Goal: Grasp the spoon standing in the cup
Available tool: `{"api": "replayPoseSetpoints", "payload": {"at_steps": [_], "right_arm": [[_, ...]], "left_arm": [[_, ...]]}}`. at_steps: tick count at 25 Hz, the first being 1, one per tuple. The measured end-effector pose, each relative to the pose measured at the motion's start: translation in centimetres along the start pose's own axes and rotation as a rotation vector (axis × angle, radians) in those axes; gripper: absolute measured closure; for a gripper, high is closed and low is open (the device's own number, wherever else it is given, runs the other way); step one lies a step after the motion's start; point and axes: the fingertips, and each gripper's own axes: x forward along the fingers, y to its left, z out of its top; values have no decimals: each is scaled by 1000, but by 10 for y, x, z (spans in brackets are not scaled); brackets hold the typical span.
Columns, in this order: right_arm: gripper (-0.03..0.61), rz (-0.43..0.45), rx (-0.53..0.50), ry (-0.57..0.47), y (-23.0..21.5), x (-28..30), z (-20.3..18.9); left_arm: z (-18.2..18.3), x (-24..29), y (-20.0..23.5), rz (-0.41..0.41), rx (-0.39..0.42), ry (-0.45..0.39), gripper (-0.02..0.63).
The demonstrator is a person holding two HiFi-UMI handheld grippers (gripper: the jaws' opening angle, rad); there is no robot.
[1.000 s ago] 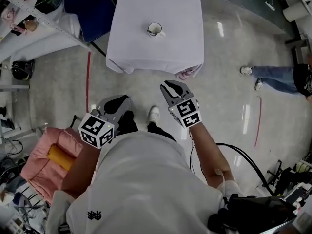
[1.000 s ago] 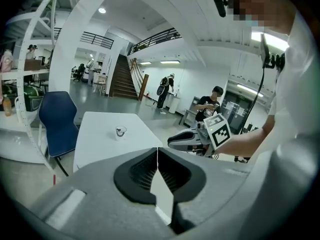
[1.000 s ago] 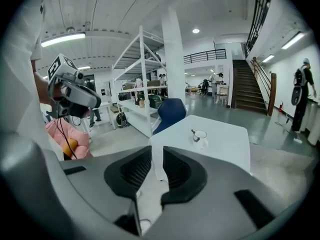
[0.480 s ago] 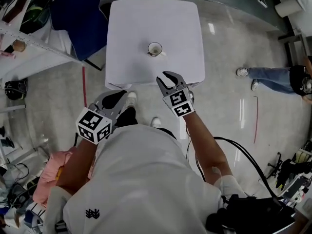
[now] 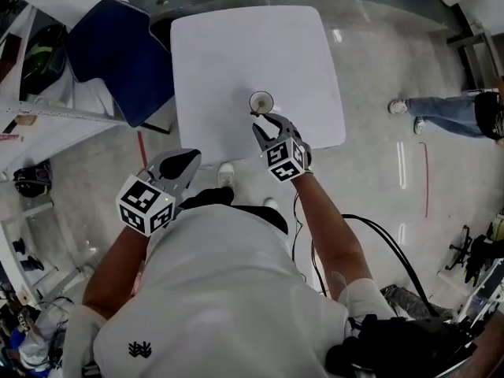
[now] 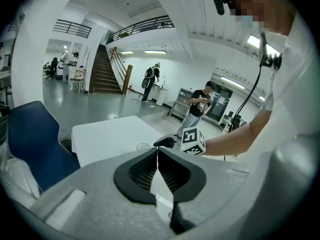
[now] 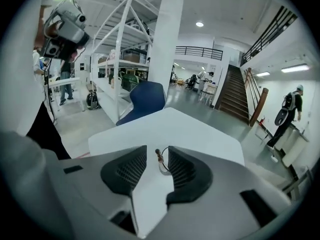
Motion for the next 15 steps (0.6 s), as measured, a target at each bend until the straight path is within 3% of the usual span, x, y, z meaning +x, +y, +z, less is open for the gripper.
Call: {"api": "replayPoseSetpoints", "payload": {"at_steps": [8, 15], "right_arm": [[445, -27, -98, 96, -8, 44, -24], [512, -30, -106, 120, -7, 53, -28]], "left_arm": [[10, 13, 31, -44, 36, 28, 600], [6, 11, 43, -51, 18, 35, 601]]}}
